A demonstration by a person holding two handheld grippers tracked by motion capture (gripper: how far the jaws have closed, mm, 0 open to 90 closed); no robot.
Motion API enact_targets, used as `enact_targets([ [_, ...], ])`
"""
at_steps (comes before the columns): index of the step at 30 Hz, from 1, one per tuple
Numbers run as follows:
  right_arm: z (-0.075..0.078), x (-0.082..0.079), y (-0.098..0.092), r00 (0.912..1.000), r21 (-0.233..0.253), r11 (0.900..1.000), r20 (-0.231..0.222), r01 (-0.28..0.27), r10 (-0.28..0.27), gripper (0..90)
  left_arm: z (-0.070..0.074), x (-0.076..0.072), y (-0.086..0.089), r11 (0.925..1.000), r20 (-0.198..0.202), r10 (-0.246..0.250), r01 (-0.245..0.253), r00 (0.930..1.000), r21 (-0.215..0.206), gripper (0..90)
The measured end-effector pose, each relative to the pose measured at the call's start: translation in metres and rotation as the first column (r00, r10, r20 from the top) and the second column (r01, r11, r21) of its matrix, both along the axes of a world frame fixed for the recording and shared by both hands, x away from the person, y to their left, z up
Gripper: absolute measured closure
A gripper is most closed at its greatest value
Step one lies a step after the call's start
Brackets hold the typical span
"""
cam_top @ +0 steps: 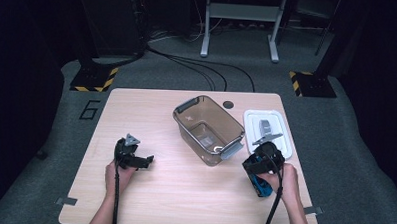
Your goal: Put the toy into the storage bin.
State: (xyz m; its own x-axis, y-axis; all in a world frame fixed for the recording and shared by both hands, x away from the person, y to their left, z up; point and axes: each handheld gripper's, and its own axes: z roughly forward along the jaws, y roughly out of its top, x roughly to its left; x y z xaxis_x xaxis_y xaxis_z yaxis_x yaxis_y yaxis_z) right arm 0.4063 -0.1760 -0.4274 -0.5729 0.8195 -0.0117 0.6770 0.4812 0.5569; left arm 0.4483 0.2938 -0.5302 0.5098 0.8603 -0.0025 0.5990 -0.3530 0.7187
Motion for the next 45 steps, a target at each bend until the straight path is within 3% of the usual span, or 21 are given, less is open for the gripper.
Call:
enact_targets([
  [23, 0.024, 0.006, -0.013, 0.9984, -0.005, 0.999, 0.017, 0.054, -0.054, 24.2, 0.000, 0.000, 0.000, 1.0000, -0.001, 0.000, 0.000, 1.0000, -0.001, 1.3],
  [30, 0.032, 0.016, -0.016, 0.9968, -0.007, 0.997, 0.025, 0.076, -0.076, 24.2, 0.000, 0.000, 0.000, 1.0000, 0.000, 0.000, 0.000, 1.0000, -0.001, 1.3],
  [45, 0.053, 0.039, -0.015, 0.9890, -0.009, 0.993, 0.094, 0.115, -0.114, 24.2, 0.000, 0.000, 0.000, 1.0000, 0.000, 0.000, 0.000, 1.0000, 0.000, 1.3],
])
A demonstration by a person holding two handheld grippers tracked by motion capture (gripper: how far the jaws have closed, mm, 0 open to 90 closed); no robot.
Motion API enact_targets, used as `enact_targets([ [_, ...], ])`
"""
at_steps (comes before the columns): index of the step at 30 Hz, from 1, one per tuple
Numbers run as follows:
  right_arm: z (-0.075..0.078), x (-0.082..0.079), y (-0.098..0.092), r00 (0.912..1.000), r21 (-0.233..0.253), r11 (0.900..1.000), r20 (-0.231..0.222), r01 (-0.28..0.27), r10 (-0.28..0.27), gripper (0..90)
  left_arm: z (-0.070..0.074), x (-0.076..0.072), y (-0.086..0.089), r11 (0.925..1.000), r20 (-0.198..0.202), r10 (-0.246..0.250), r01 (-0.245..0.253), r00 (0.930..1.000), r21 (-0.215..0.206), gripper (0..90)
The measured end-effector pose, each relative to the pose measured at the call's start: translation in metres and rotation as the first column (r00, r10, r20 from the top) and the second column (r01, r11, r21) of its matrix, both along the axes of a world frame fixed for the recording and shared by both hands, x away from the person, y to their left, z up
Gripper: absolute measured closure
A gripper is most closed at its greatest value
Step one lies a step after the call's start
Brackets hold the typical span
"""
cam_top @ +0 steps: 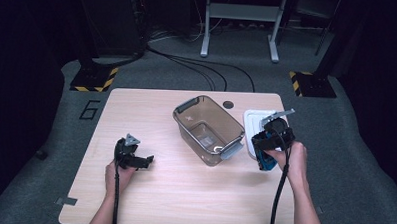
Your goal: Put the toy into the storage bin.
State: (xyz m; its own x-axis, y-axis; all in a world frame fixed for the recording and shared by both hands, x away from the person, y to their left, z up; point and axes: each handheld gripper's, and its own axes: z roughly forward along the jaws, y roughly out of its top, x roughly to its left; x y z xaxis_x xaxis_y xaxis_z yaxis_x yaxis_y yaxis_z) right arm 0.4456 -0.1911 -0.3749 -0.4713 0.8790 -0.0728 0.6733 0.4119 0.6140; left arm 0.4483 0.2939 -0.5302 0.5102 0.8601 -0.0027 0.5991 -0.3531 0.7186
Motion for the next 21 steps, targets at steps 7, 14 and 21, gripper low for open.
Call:
enact_targets([
  [7, 0.008, 0.014, 0.003, 0.9997, -0.009, 1.000, 0.023, 0.012, -0.012, 24.2, 0.000, 0.000, 0.000, 1.0000, 0.000, 0.000, 0.000, 1.0000, 0.000, 1.3],
  [14, 0.016, 0.027, 0.005, 0.9988, -0.010, 1.000, 0.045, 0.018, -0.018, 24.2, 0.000, 0.000, 0.000, 1.0000, 0.000, 0.000, 0.000, 1.0000, 0.000, 1.3],
  [21, 0.024, 0.039, 0.009, 0.9976, -0.015, 0.999, 0.063, 0.029, -0.028, 24.2, 0.000, 0.000, 0.000, 1.0000, 0.000, 0.000, 0.000, 1.0000, 0.000, 1.3],
])
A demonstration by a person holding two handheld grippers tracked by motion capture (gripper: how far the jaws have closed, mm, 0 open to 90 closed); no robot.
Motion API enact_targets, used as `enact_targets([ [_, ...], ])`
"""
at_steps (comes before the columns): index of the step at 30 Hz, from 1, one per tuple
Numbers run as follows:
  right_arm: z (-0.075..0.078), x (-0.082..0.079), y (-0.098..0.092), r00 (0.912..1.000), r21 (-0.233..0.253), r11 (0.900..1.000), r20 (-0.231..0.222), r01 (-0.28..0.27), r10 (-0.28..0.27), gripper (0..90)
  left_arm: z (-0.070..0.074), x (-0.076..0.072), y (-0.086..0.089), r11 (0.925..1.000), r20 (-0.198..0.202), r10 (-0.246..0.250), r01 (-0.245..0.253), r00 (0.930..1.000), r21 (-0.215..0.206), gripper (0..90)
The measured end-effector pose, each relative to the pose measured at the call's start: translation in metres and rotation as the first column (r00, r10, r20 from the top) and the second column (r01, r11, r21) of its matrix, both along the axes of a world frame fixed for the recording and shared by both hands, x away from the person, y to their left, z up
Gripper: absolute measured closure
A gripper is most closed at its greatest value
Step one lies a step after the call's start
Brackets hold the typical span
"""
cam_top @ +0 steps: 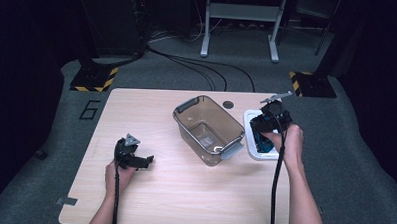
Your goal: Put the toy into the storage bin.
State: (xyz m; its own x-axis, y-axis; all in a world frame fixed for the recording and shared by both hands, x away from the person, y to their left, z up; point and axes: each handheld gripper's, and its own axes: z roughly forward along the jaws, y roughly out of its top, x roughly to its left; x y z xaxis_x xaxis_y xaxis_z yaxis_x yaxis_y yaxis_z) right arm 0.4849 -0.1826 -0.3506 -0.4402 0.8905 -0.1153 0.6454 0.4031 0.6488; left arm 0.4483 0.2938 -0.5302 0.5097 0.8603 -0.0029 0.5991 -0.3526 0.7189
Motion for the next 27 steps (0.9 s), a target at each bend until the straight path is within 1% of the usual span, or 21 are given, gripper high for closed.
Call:
enact_targets([
  [3, 0.003, 0.005, 0.001, 1.0000, -0.003, 1.000, 0.002, -0.005, 0.005, 24.2, 0.000, 0.000, 0.000, 1.0000, 0.000, 0.000, 0.000, 1.0000, 0.000, 1.3],
  [5, 0.005, 0.009, 0.003, 1.0000, -0.002, 1.000, 0.002, 0.002, -0.002, 24.2, 0.000, 0.000, 0.000, 1.0000, 0.000, 0.000, 0.000, 1.0000, 0.000, 1.3],
  [8, 0.006, 0.014, 0.005, 0.9999, -0.013, 1.000, 0.011, -0.005, 0.005, 24.2, 0.000, 0.000, 0.000, 1.0000, 0.000, 0.000, 0.000, 1.0000, 0.000, 1.3],
  [11, 0.007, 0.019, 0.007, 0.9999, -0.008, 1.000, 0.015, 0.000, 0.000, 24.3, 0.000, 0.000, 0.000, 1.0000, 0.000, -0.001, 0.001, 1.0000, 0.000, 1.3],
  [16, 0.009, 0.026, 0.011, 0.9998, -0.025, 1.000, 0.022, 0.001, 0.000, 24.2, 0.000, 0.000, 0.000, 1.0000, 0.000, -0.001, 0.001, 1.0000, 0.000, 1.3],
  [19, 0.011, 0.030, 0.013, 0.9999, -0.023, 1.000, 0.016, 0.004, -0.003, 24.3, 0.000, 0.000, 0.000, 1.0000, -0.001, -0.002, 0.002, 1.0000, 0.000, 1.4],
  [25, 0.016, 0.038, 0.020, 0.9991, -0.046, 0.999, 0.042, -0.002, 0.004, 24.3, 0.000, 0.000, 0.000, 1.0000, -0.001, -0.002, 0.002, 1.0000, -0.001, 1.4],
  [27, 0.018, 0.040, 0.022, 0.9988, -0.042, 0.999, 0.049, -0.004, 0.006, 24.3, 0.000, 0.000, 0.000, 1.0000, -0.001, -0.002, 0.002, 1.0000, 0.000, 1.4],
])
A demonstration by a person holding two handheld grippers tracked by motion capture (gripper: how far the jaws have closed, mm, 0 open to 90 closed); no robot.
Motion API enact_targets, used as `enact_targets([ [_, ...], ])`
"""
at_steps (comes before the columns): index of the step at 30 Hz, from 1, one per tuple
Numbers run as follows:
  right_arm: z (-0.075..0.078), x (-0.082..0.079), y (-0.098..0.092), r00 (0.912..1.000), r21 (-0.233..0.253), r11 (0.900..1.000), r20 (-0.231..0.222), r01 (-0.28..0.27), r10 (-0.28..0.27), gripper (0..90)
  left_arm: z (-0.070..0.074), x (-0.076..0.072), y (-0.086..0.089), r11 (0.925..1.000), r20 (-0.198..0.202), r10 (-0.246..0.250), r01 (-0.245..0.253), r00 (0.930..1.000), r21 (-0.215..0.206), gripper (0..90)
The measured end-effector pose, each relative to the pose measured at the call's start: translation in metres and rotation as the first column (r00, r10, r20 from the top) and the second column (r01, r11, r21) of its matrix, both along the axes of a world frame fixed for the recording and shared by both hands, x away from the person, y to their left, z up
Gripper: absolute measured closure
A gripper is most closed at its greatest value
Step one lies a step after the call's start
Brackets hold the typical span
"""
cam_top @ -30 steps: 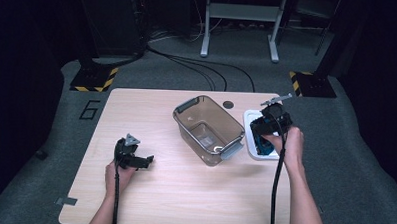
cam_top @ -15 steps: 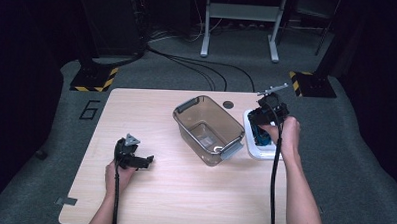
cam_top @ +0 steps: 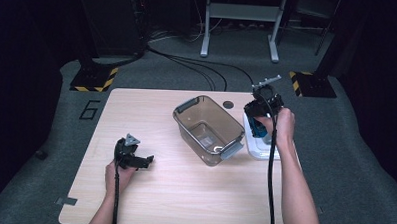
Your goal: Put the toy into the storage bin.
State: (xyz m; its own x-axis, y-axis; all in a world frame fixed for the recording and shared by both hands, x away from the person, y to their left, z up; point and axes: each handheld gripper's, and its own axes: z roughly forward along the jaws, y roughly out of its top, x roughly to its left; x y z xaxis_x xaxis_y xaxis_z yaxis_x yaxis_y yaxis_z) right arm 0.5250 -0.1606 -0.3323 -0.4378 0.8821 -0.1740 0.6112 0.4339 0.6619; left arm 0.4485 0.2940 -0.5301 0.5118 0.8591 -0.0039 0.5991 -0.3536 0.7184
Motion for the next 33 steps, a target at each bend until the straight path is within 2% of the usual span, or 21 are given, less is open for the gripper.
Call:
enact_targets([
  [8, 0.015, 0.005, 0.011, 0.9998, -0.025, 1.000, 0.019, 0.000, 0.000, 24.3, 0.000, 0.000, 0.000, 1.0000, 0.000, -0.001, 0.001, 1.0000, 0.000, 1.5],
  [13, 0.027, 0.005, 0.017, 0.9985, -0.023, 1.000, 0.053, -0.011, 0.012, 24.3, 0.000, 0.000, 0.000, 1.0000, 0.000, -0.001, 0.001, 1.0000, 0.000, 1.5],
  [17, 0.036, 0.005, 0.022, 0.9972, -0.040, 0.999, 0.073, -0.013, 0.015, 24.3, 0.000, 0.000, 0.000, 1.0000, 0.000, 0.000, 0.000, 1.0000, -0.001, 1.5],
  [27, 0.058, 0.001, 0.036, 0.9939, -0.035, 0.999, 0.103, -0.034, 0.038, 24.2, 0.000, 0.000, 0.000, 1.0000, 0.000, -0.001, 0.001, 1.0000, 0.000, 1.5],
  [33, 0.072, -0.004, 0.047, 0.9891, -0.033, 0.998, 0.133, -0.059, 0.063, 24.3, 0.000, 0.000, 0.000, 1.0000, 0.000, 0.000, 0.000, 1.0000, -0.001, 1.5],
])
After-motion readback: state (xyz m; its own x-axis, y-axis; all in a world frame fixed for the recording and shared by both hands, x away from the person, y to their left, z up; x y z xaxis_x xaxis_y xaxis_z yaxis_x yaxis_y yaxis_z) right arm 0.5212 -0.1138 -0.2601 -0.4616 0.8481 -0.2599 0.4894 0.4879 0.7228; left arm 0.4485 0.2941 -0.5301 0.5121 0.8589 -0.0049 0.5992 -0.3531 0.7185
